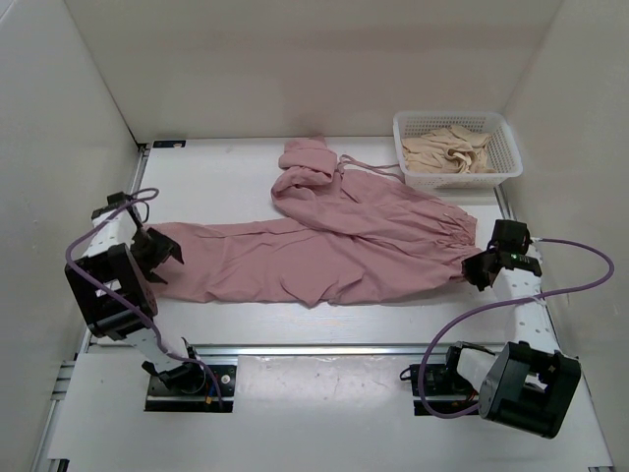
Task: Fold and stack the trousers
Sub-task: Flatten the trousers out
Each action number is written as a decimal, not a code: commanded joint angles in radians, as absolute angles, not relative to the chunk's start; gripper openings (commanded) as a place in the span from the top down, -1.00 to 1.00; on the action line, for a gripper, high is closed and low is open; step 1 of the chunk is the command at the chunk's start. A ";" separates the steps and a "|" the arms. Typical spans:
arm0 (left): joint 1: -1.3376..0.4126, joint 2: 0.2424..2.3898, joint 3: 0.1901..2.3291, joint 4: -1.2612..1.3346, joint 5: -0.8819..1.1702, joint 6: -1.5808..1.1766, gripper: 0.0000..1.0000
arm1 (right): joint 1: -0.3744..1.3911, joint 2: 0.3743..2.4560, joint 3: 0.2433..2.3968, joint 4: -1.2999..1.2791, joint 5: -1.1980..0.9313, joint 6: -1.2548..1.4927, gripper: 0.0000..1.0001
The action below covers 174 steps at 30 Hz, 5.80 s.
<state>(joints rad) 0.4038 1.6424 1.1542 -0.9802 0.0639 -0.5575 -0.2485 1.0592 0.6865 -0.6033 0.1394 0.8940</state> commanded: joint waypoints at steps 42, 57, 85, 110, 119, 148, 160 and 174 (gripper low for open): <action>0.252 1.644 1.276 -0.976 0.015 -0.603 0.57 | -0.192 0.908 0.972 -0.812 0.238 0.700 -1.00; 0.123 1.919 1.348 -0.976 -0.005 -0.646 0.60 | 0.198 1.459 0.885 -0.543 0.000 0.728 -0.83; 0.272 1.612 1.363 -1.081 -0.067 -0.522 0.55 | 0.100 1.046 0.886 -0.752 0.069 0.681 -0.76; 0.094 1.485 1.591 -1.177 0.041 -0.433 0.24 | 0.491 1.981 1.310 -0.568 -0.006 0.621 -0.62; -0.271 1.737 1.934 -1.235 -0.112 -0.442 0.24 | 0.607 1.711 1.017 -0.606 0.089 0.687 -0.60; -0.430 2.589 2.609 -1.114 0.026 -0.606 -0.34 | 0.101 1.158 1.019 -0.801 0.023 0.508 -0.95; -0.325 2.320 2.540 -1.103 -0.107 -0.558 0.79 | 0.092 1.140 1.009 -0.810 0.023 0.508 -0.95; -0.019 1.983 2.396 -1.244 -0.299 -0.400 0.79 | 0.092 1.149 0.990 -0.799 0.003 0.517 -0.95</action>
<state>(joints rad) -0.0814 1.9663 2.4462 -1.1801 -0.2306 -0.4591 0.0975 1.1595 1.0004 -0.8059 0.0177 0.5232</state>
